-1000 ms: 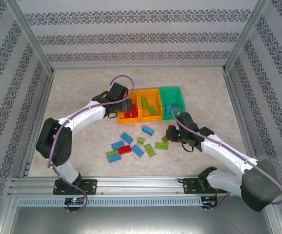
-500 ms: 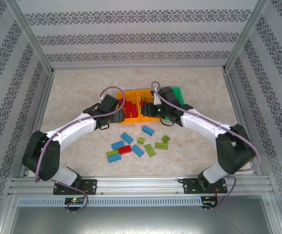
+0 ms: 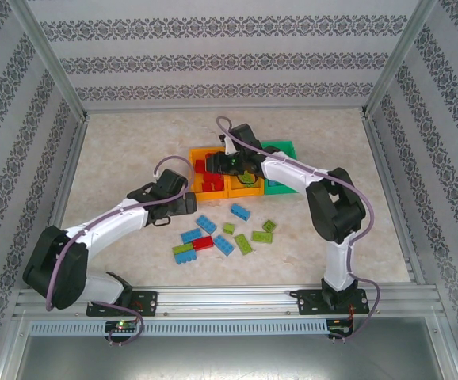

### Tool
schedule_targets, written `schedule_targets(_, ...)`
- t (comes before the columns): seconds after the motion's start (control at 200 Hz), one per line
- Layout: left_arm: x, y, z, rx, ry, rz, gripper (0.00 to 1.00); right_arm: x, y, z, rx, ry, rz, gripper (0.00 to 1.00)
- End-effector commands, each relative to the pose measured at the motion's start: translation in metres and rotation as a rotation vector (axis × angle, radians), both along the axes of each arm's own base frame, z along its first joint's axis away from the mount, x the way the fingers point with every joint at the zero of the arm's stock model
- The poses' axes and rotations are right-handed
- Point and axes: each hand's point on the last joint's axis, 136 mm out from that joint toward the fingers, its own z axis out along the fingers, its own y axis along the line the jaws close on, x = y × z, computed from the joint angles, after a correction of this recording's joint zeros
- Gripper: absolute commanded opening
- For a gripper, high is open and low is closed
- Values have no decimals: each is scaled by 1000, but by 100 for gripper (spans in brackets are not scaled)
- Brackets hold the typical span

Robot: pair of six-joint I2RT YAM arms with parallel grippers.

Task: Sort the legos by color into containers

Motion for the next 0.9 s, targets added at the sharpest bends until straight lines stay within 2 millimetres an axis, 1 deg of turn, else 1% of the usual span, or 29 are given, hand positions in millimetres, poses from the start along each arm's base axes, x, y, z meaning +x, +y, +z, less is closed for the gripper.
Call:
schedule_targets(0.0, -9, 2, -2, -7, 17, 8, 98, 5, 6, 7, 2, -15, 24, 48)
schedule_targets(0.08, -11, 2, -5, -9, 22, 14, 98, 2, 8, 9, 6, -28, 46, 55)
schedule_targets(0.165, -10, 1, -5, -17, 18, 20, 99, -6, 10, 20, 7, -67, 80, 66)
schedule_targets(0.205, -9, 1, -5, -21, 15, 21, 99, -10, 8, 25, 3, -86, 90, 70)
schedule_targets(0.28, -8, 0, -2, -25, 9, 23, 99, -19, 1, 32, -11, -109, 97, 71)
schedule_targets(0.385, -7, 0, 1, -20, 2, 22, 99, -38, -18, 35, -57, -141, 102, 71)
schedule_targets(0.44, -8, 2, 1, -15, -3, 27, 99, -50, -34, 31, -110, -165, 101, 71)
schedule_targets(0.55, -9, 2, 2, -23, -17, 34, 100, -76, -69, 17, -239, -206, 122, 72)
schedule_targets(0.649, -9, 0, 2, -38, -22, 30, 100, -100, -91, -4, -326, -198, 184, 72)
schedule_targets(0.749, -7, -1, 2, -45, -23, 32, 99, -117, -100, -24, -373, -153, 235, 69)
schedule_targets(0.819, -7, -2, 2, -53, -23, 34, 100, -125, -100, -35, -387, -134, 266, 69)
schedule_targets(0.894, -9, -3, 1, -58, -21, 33, 100, -131, -97, -41, -404, -136, 295, 69)
